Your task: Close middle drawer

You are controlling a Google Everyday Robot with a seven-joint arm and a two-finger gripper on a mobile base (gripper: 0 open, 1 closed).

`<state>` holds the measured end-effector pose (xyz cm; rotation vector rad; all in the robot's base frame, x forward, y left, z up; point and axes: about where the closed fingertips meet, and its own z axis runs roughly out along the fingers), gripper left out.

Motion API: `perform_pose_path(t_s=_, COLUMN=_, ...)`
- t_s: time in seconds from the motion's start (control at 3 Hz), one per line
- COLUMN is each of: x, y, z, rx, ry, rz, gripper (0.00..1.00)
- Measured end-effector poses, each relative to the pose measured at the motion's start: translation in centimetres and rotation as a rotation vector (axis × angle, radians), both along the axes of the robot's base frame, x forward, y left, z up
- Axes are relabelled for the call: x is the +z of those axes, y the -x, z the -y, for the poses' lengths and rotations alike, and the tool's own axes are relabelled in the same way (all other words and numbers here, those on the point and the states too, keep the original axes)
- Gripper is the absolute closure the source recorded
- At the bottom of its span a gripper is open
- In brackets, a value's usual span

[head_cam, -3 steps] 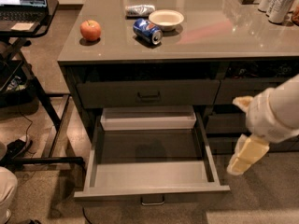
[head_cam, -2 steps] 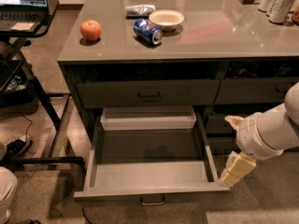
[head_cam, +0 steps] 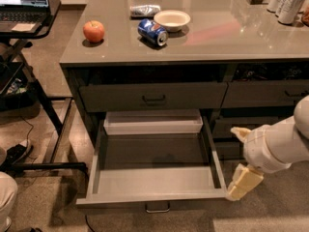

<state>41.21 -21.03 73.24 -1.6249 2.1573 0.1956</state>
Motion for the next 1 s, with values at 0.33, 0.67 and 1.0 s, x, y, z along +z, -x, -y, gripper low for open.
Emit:
perform_pose_path(t_s=0.33, x=-6.1, y=2.1, z=-1.4, rx=0.032, ry=-0.059, rz=-0.081, gripper=0.0)
perform_pose_path(t_s=0.67, x=-12.7, y=5.2, z=-3.2, rx=0.06, ry=-0.1, rz=-0.176, gripper=0.19)
perform_pose_path(t_s=1.0, x=-19.3, y=7.2, z=-4.5, rx=0.068, ry=-0.134, rz=-0.241, gripper=0.43)
